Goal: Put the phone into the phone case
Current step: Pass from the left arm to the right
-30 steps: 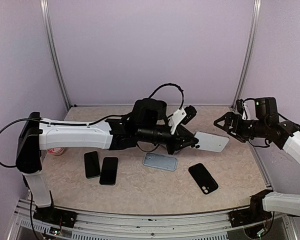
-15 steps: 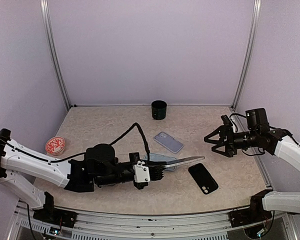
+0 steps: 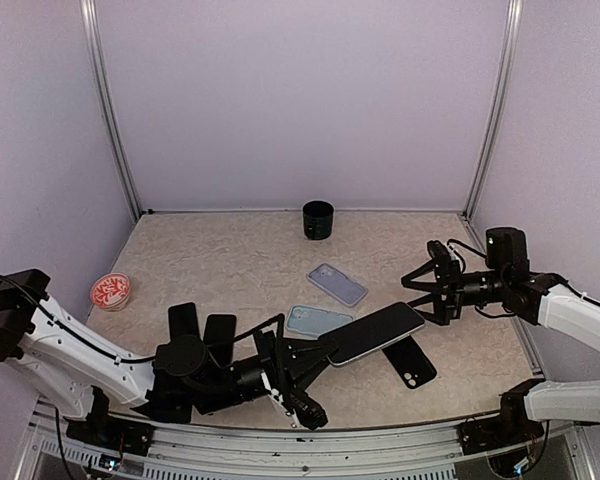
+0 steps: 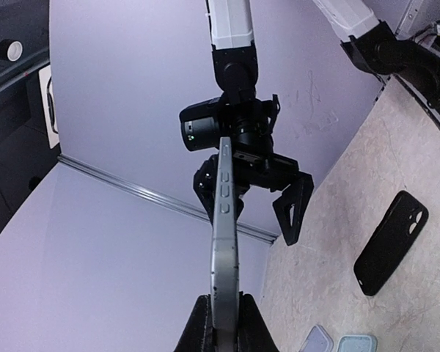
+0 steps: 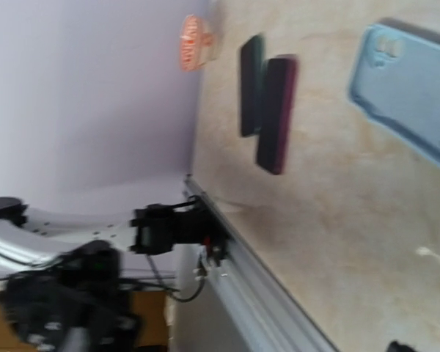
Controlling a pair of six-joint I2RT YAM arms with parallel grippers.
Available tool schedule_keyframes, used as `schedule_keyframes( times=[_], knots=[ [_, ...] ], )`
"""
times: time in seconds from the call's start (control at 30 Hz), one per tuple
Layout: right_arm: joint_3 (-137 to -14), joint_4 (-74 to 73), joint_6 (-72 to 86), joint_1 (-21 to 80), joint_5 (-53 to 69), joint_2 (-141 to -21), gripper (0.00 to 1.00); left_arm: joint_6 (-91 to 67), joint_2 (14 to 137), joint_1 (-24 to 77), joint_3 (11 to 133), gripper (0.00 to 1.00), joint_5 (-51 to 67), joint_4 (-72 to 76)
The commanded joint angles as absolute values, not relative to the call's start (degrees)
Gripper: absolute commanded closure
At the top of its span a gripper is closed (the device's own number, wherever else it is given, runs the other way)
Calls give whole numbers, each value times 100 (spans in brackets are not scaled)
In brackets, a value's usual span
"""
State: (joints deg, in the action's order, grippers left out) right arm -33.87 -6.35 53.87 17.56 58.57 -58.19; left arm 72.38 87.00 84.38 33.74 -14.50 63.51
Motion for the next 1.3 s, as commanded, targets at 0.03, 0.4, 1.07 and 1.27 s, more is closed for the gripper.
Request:
schedule_keyframes(
  times=[0.03,0.4,1.07,1.27],
  knots=[
    [-3321,-16,5984,1819,6292,-5701,3,7842,8944,8490,3242,100,-1839,7373],
    [-3296,131,6222,2152,6337,-5734,8,8074,9161,8376,3283,100,-1718,7487],
    [-3581,371,6683,3256,6304,-6353,37,8096,9377,8356,3379,100,-1506,7425],
    [-3587,572,6851,3475,6395,-6485,53,8127,9424,8340,3375,100,-1521,7437]
  ],
)
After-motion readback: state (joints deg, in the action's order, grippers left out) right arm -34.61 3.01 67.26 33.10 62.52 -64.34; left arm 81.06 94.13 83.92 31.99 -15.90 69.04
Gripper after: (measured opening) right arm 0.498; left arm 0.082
